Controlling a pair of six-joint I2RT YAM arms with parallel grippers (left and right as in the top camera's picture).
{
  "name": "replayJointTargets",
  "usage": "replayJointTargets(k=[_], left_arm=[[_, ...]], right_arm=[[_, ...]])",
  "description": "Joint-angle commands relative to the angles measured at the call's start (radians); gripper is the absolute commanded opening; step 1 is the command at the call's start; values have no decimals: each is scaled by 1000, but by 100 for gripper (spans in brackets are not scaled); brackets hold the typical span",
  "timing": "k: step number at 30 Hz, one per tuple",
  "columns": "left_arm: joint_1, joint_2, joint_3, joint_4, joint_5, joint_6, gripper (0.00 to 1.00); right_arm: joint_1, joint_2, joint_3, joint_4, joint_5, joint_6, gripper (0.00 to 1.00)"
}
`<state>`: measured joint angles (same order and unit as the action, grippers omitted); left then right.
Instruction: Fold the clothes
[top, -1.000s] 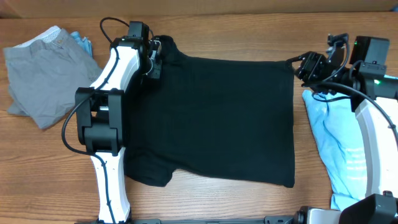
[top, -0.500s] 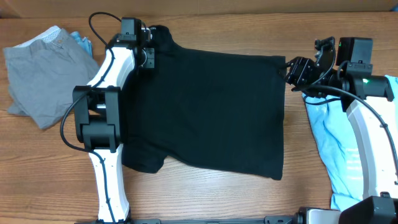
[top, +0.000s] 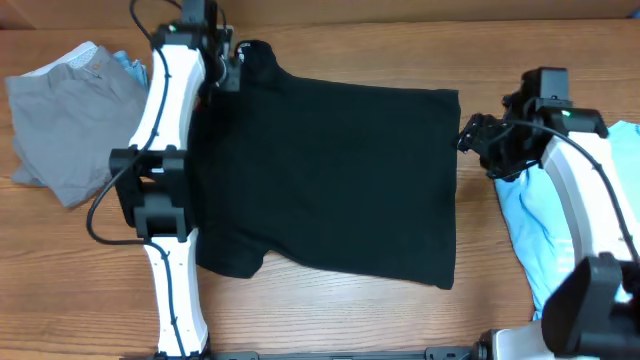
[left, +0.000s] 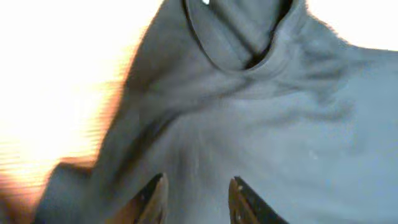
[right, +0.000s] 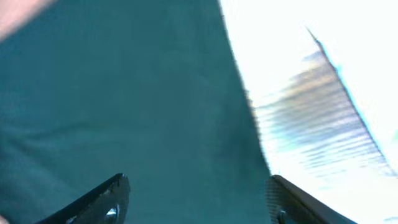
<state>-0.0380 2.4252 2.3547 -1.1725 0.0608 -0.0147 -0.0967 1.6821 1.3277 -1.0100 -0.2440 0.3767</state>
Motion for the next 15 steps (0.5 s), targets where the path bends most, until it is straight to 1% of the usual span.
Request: replayJointTargets(k=[1, 5, 9, 14, 15], left_arm=[[6, -102, 161, -140, 14, 19, 36], [6, -167, 242, -290, 8, 18, 38], [7, -256, 248, -399, -34, 14, 42], [7, -346, 248, -517, -61, 14, 41], [7, -356, 247, -517, -61, 14, 38]], right_arm=[[3, 73, 7, -14, 68, 15, 74], [3, 160, 0, -28, 68, -27, 73], [3, 201, -57, -15, 68, -45, 62], [3, 201, -156, 60, 62, -43, 61], [3, 201, -172, 80, 50, -43, 61]])
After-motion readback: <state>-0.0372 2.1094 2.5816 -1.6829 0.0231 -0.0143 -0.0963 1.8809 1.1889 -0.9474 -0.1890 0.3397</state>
